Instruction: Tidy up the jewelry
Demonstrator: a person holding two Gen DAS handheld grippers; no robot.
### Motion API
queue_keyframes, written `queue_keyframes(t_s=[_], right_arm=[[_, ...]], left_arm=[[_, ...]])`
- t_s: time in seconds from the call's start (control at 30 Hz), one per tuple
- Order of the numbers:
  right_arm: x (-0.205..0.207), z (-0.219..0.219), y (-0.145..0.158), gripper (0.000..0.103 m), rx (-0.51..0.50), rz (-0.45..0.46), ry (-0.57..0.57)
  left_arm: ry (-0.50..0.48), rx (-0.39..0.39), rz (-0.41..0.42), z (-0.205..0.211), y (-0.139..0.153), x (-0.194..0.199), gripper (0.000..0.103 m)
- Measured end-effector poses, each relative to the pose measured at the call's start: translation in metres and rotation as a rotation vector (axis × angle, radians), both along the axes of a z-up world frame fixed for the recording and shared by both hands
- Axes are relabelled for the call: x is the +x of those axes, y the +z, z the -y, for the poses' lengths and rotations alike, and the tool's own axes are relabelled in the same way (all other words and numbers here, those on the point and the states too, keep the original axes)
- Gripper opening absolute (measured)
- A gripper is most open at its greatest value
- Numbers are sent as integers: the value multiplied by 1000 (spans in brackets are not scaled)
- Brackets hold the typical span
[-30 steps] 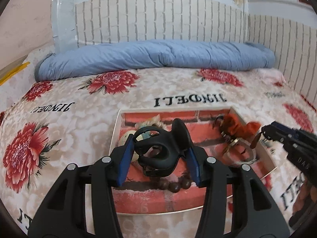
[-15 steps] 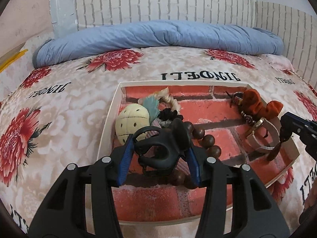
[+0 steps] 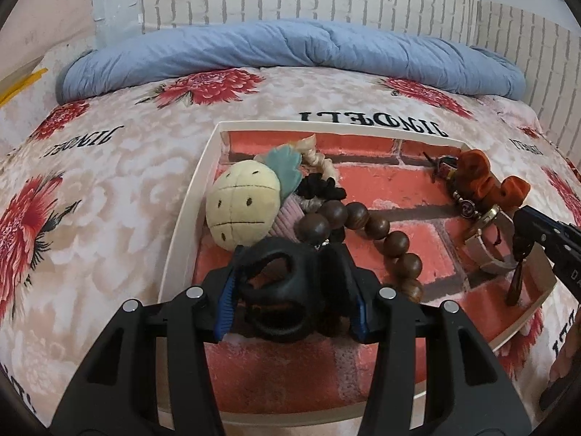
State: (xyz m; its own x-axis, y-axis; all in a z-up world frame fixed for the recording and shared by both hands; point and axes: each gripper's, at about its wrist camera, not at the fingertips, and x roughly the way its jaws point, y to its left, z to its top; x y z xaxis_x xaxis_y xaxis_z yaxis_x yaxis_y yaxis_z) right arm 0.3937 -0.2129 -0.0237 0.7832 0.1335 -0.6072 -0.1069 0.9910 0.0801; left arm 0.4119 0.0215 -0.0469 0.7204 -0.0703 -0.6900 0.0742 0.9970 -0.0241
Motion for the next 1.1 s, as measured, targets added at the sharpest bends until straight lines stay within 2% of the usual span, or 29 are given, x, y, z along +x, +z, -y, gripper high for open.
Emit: queue_keyframes(t_s=[0.13, 0.3, 0.4, 0.43, 0.47, 0.53, 0.63, 0.7, 0.77, 0.83, 1.0, 1.1], right_arm=[[5, 1, -6, 13, -4, -13, -6], [4, 0, -9, 14, -22, -12, -8], [2, 1, -10, 15, -25, -9, -7], [0, 2, -8, 20, -19, -6, -8], [-2, 5, -7, 40, -11, -4, -12], [-10, 10, -4, 63, -7, 8, -39], [-17, 17, 1, 64, 6, 6, -57], [-24, 22, 6, 73, 20, 11, -67], [-38, 25, 14, 85, 27, 37, -65], [-57, 25, 20, 92, 6, 71, -67], [-105, 17, 26, 97, -16, 99, -29], [-144, 11, 31, 99, -39, 144, -10]], left_arm=[[1, 15, 0, 3, -1, 1, 54], [7, 21, 23, 2, 4, -4, 78], [3, 27, 30, 2, 5, -7, 80], [4, 31, 28, 2, 4, -8, 81], [6, 35, 25, 2, 4, -10, 84], [17, 37, 19, 0, 5, -16, 87], [35, 29, 27, -2, 13, -27, 93], [44, 25, 36, -4, 20, -36, 97], [58, 13, 64, -8, 30, -56, 98], [70, 2, 91, -13, 37, -76, 98], [98, -8, 116, -20, 43, -123, 98], [122, -9, 196, -21, 48, -162, 98]])
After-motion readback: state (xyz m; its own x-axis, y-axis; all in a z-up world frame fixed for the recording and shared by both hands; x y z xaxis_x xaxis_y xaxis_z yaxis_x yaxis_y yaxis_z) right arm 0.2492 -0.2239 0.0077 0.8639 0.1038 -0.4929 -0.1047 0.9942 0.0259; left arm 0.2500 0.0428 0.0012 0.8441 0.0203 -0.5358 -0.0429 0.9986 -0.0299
